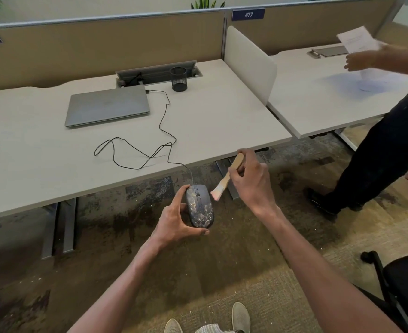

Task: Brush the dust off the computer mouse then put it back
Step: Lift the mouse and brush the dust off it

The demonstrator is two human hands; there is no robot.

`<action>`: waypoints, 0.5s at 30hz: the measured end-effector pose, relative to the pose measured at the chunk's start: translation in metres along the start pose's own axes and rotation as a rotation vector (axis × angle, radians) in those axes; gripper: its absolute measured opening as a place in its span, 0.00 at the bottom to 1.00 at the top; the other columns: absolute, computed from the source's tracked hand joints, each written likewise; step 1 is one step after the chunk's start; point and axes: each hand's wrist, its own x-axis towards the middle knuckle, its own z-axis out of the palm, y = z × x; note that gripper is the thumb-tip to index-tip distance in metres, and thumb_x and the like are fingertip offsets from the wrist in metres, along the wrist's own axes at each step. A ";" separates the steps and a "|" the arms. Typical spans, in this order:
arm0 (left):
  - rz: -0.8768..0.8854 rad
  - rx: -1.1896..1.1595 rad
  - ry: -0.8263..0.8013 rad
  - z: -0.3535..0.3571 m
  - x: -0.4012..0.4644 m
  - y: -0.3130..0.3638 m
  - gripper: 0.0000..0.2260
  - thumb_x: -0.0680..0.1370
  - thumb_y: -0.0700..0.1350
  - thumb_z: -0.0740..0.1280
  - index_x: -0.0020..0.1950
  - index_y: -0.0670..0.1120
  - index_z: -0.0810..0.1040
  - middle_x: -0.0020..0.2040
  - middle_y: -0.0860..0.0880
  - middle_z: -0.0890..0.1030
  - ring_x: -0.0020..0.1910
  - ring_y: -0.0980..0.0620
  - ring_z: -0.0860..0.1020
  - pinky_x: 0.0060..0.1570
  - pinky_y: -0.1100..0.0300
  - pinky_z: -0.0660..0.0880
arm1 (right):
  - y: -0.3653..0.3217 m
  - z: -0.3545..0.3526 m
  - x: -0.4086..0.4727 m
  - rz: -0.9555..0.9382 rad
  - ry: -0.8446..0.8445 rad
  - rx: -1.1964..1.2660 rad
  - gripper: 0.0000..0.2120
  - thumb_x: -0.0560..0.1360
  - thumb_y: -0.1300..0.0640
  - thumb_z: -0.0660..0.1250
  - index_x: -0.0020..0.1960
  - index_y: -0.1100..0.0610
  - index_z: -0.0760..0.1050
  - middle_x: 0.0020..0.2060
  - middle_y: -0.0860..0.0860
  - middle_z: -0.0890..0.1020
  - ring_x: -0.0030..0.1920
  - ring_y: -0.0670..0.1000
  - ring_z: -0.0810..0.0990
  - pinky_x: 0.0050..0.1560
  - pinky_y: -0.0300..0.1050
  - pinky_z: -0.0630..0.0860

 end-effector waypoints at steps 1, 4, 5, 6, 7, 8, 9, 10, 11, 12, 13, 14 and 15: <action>-0.006 0.001 0.005 -0.001 0.000 -0.002 0.56 0.58 0.51 0.85 0.79 0.53 0.55 0.67 0.43 0.78 0.59 0.56 0.77 0.63 0.54 0.75 | 0.003 -0.002 0.000 -0.001 0.004 -0.014 0.20 0.78 0.60 0.70 0.67 0.61 0.70 0.42 0.53 0.84 0.39 0.50 0.85 0.33 0.32 0.79; -0.016 0.006 0.021 -0.002 0.002 -0.006 0.57 0.57 0.54 0.85 0.78 0.55 0.55 0.66 0.44 0.79 0.61 0.51 0.79 0.63 0.50 0.77 | 0.003 -0.006 -0.003 0.004 0.014 0.041 0.21 0.78 0.59 0.71 0.68 0.60 0.70 0.43 0.52 0.85 0.38 0.47 0.84 0.34 0.29 0.79; -0.016 0.004 0.024 -0.002 0.003 -0.006 0.56 0.57 0.55 0.85 0.77 0.56 0.55 0.66 0.43 0.79 0.61 0.50 0.79 0.63 0.50 0.77 | 0.001 -0.007 -0.005 0.001 0.016 0.070 0.21 0.77 0.59 0.71 0.68 0.60 0.70 0.44 0.52 0.85 0.39 0.47 0.85 0.35 0.29 0.79; -0.016 0.000 0.025 -0.001 0.004 -0.006 0.56 0.57 0.55 0.85 0.77 0.56 0.56 0.66 0.43 0.78 0.62 0.49 0.79 0.63 0.50 0.77 | -0.002 -0.007 -0.006 -0.002 0.017 0.098 0.22 0.77 0.59 0.71 0.68 0.60 0.70 0.44 0.53 0.86 0.40 0.48 0.85 0.37 0.31 0.81; -0.016 0.000 0.027 0.000 0.004 -0.006 0.56 0.57 0.55 0.85 0.77 0.56 0.55 0.67 0.43 0.78 0.62 0.49 0.79 0.62 0.49 0.77 | -0.006 -0.007 -0.008 -0.003 0.015 0.124 0.22 0.77 0.59 0.72 0.68 0.59 0.70 0.45 0.53 0.86 0.40 0.48 0.86 0.38 0.32 0.81; -0.017 0.005 0.030 0.001 0.005 -0.006 0.56 0.57 0.55 0.85 0.77 0.56 0.55 0.67 0.42 0.78 0.62 0.48 0.79 0.62 0.49 0.77 | -0.009 -0.007 -0.010 -0.004 0.011 0.143 0.22 0.77 0.59 0.72 0.68 0.59 0.70 0.45 0.53 0.86 0.41 0.48 0.86 0.39 0.31 0.81; -0.018 0.010 0.032 0.002 0.006 -0.006 0.56 0.57 0.55 0.85 0.78 0.55 0.55 0.67 0.42 0.78 0.62 0.48 0.79 0.62 0.50 0.78 | -0.011 -0.006 -0.013 -0.006 0.006 0.155 0.22 0.77 0.59 0.72 0.68 0.59 0.70 0.45 0.53 0.86 0.40 0.47 0.85 0.38 0.30 0.81; -0.018 0.013 0.034 0.003 0.007 -0.006 0.56 0.57 0.55 0.85 0.78 0.55 0.55 0.67 0.42 0.78 0.62 0.48 0.79 0.61 0.51 0.78 | -0.012 -0.005 -0.015 -0.008 -0.001 0.161 0.21 0.77 0.59 0.72 0.68 0.60 0.71 0.44 0.53 0.86 0.40 0.47 0.85 0.38 0.30 0.80; -0.019 0.014 0.035 0.004 0.007 -0.005 0.57 0.57 0.55 0.85 0.78 0.54 0.55 0.67 0.42 0.78 0.62 0.49 0.80 0.61 0.53 0.77 | -0.013 -0.004 -0.018 -0.010 -0.009 0.162 0.21 0.77 0.59 0.72 0.67 0.60 0.71 0.44 0.54 0.86 0.39 0.47 0.85 0.37 0.30 0.81; -0.017 0.013 0.036 0.005 0.008 -0.005 0.57 0.57 0.55 0.85 0.78 0.54 0.55 0.66 0.42 0.78 0.61 0.50 0.80 0.60 0.54 0.77 | -0.012 -0.003 -0.020 -0.014 -0.014 0.154 0.21 0.77 0.59 0.72 0.67 0.60 0.71 0.44 0.54 0.86 0.39 0.47 0.85 0.37 0.31 0.81; -0.016 0.012 0.038 0.006 0.008 -0.005 0.57 0.57 0.54 0.85 0.78 0.53 0.55 0.66 0.42 0.79 0.60 0.51 0.80 0.59 0.57 0.77 | -0.010 -0.002 -0.022 -0.020 -0.015 0.140 0.20 0.77 0.59 0.72 0.66 0.60 0.71 0.44 0.54 0.86 0.40 0.47 0.85 0.37 0.31 0.81; -0.014 0.013 0.039 0.007 0.008 -0.005 0.57 0.57 0.54 0.85 0.78 0.53 0.55 0.66 0.41 0.79 0.59 0.52 0.79 0.59 0.59 0.76 | -0.007 -0.002 -0.024 -0.022 -0.011 0.126 0.20 0.77 0.59 0.72 0.66 0.59 0.71 0.44 0.54 0.86 0.41 0.48 0.86 0.38 0.30 0.81; -0.011 0.018 0.039 0.007 0.008 -0.005 0.57 0.57 0.54 0.85 0.78 0.53 0.55 0.66 0.42 0.78 0.60 0.51 0.79 0.59 0.60 0.75 | -0.004 -0.002 -0.026 -0.021 -0.004 0.115 0.20 0.77 0.59 0.72 0.66 0.59 0.71 0.44 0.54 0.86 0.41 0.48 0.86 0.38 0.30 0.80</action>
